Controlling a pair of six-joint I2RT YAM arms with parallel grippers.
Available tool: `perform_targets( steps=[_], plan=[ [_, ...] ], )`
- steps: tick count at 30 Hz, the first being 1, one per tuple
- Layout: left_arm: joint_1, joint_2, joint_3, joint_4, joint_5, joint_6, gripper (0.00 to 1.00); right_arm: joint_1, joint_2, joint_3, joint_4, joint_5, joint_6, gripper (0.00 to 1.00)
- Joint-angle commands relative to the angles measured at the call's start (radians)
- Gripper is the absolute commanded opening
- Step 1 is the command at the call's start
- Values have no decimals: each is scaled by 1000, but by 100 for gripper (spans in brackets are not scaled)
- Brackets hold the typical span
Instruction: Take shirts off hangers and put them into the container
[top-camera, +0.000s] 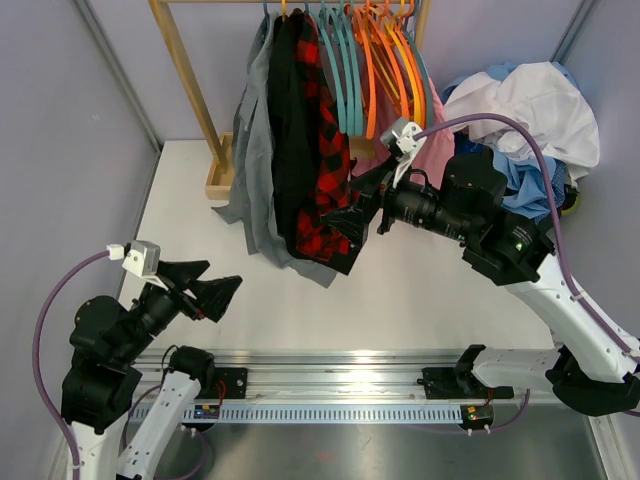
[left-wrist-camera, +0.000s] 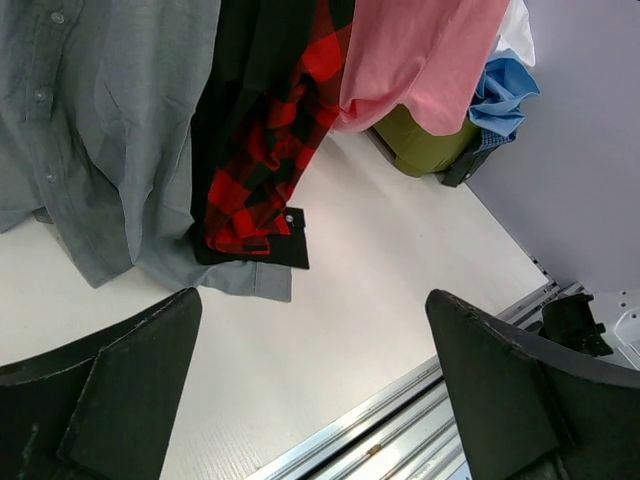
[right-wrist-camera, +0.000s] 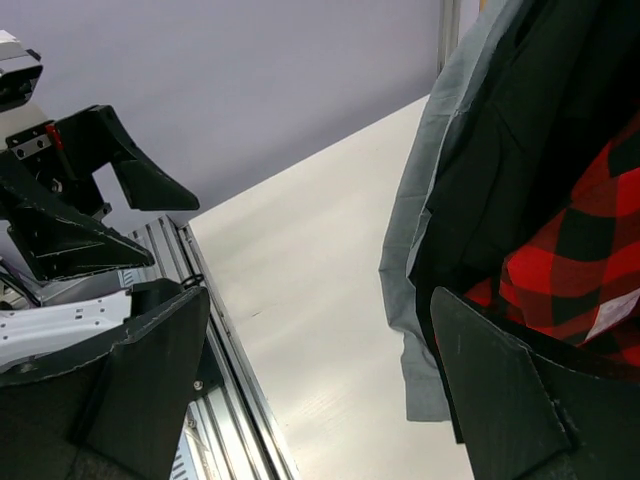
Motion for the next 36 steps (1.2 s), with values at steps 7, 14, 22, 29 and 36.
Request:
perform_targets(
  steps=[7,14,22,29,36],
  plan=[
    [-5,6,-22,72,29,-23,99,1,51,129,49,96,-55,99],
    [-5,4,-11,59,24,-20,99,1,204,273,49,374,-164,100],
    [-5,-7,-8,47,23,-13,99,-19,400,496,67,508,-230,99],
    [-5,-20,-2,21,18,-6,99,-106,502,590,92,470,-196,99],
    [-5,-25,-2,13,18,1,99,-171,569,645,52,305,-130,49]
  ],
)
